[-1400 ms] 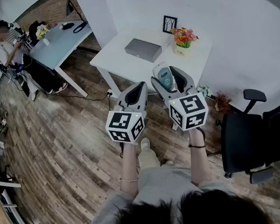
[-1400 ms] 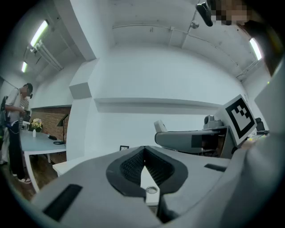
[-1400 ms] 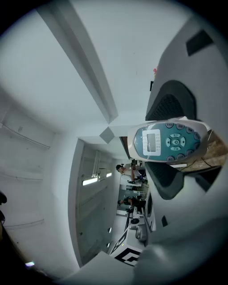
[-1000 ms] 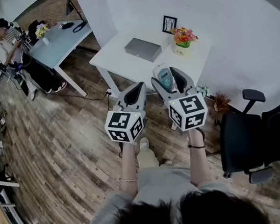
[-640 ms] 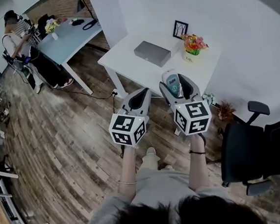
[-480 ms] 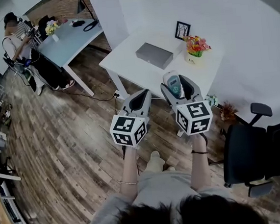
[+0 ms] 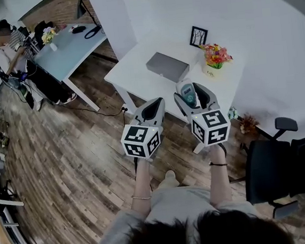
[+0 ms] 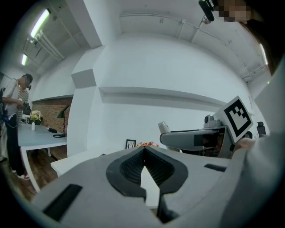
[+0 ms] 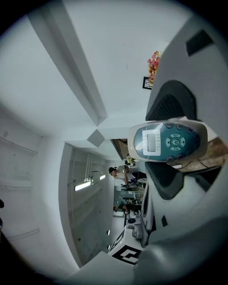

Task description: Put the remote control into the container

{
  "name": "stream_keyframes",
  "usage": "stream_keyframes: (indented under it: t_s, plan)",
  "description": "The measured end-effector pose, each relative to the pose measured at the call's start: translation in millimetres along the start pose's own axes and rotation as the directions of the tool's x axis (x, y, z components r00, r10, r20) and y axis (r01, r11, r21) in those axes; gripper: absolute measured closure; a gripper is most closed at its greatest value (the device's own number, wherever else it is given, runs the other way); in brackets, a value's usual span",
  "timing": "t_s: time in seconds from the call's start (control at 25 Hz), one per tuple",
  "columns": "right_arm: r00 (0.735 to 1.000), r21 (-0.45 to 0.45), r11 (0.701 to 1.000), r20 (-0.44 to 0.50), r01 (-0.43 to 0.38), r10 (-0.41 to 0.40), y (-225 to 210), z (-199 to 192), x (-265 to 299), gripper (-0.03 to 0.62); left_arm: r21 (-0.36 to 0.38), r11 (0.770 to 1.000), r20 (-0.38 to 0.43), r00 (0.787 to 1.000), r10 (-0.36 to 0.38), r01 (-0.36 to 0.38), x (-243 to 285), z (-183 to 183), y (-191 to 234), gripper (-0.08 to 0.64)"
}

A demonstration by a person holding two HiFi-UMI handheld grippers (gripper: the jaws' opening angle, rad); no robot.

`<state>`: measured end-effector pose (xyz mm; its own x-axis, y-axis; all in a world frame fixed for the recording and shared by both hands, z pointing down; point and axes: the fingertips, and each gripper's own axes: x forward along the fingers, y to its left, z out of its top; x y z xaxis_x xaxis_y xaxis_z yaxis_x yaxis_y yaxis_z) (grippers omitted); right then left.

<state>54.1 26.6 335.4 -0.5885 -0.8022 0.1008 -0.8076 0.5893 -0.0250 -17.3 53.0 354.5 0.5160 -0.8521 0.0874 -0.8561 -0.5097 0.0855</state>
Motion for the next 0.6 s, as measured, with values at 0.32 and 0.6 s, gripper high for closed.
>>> stream_keyframes:
  t_s: [0.32,0.6]
  plan:
    - [1.000,-0.002,1.000,-0.026,0.018,-0.018,-14,-6,32,0.307,-0.009,0.999,-0.018,0.999,-0.043,0.043,29,-4,22,0.557]
    - [0.999,0.005,0.999,-0.030,0.043,-0.043,-17,-6,59,0.307,-0.007,0.998,-0.022,0.997,-0.068,0.068,36,-3,48,0.557]
